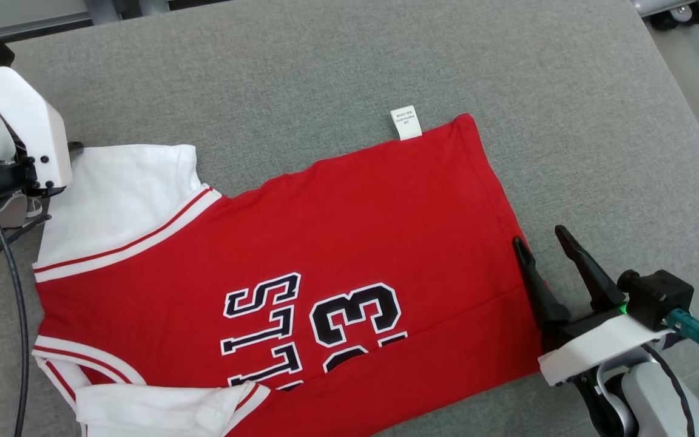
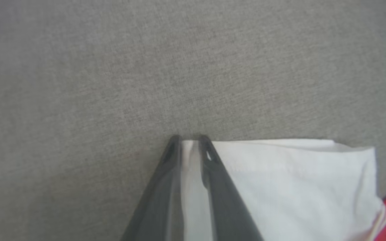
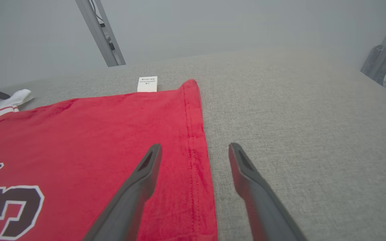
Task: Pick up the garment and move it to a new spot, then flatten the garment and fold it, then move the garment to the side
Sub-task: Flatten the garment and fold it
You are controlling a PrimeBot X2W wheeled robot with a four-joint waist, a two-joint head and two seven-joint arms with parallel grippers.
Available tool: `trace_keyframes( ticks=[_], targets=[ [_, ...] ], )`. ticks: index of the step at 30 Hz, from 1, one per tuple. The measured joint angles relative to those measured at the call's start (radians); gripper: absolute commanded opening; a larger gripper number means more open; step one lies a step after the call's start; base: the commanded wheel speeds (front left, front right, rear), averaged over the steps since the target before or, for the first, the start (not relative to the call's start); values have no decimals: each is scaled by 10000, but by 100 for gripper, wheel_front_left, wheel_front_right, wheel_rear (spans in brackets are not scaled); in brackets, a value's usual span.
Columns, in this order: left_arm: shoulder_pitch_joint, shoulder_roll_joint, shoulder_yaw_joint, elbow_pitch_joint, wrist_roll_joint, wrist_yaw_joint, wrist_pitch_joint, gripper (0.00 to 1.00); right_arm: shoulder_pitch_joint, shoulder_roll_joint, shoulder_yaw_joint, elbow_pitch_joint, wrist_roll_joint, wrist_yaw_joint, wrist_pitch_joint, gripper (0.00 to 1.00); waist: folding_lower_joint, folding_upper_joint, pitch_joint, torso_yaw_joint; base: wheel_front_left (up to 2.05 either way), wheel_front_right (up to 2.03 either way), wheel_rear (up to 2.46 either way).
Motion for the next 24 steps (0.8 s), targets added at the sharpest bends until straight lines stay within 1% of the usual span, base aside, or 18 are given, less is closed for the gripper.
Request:
trace_keyframes(
  ticks=[6, 9, 10, 13, 16, 18, 20, 24],
  targets=[
    [-143, -48, -23, -21, -100, -176, 163, 0, -505, -142, 10, 75, 10, 0, 0, 100, 0, 0, 60, 53, 0, 0, 0],
    [-147, -65, -38, -59, -142, -230, 123, 0, -1065, -188, 54, 512, 178, 0, 52, 100, 0, 0, 4, 121, 0, 0, 0],
    [-148, -75, -35, -82, -186, -236, 88, 0, -1305, -209, 107, 727, 263, 0, 265, 100, 0, 0, -19, 154, 0, 0, 0],
    [-150, -115, -52, -150, -245, -309, 140, 0, -2218, -201, 79, 1544, 311, -2, 1423, 100, 0, 0, -85, 267, 0, 0, 0],
    [-157, -182, -86, -276, -314, -345, 226, 0, -3223, 50, 67, 2345, 577, -2, 3005, 100, 0, 0, -132, 406, 0, 0, 0],
    [-189, -228, -134, -405, -324, -370, 253, 0, -3898, 157, 307, 2924, 554, 2, 4209, 100, 0, 0, -135, 526, 0, 0, 0],
    [-206, -242, -180, -512, -332, -395, 288, 0, -4491, 182, 330, 3452, 466, 0, 5010, 100, 0, 0, -122, 653, 0, 0, 0],
    [-321, -314, -311, -786, -330, -408, 339, 0, -5645, 230, 224, 4608, -621, 0, 6031, 100, 0, 0, -40, 915, 0, 0, 0]
  ],
)
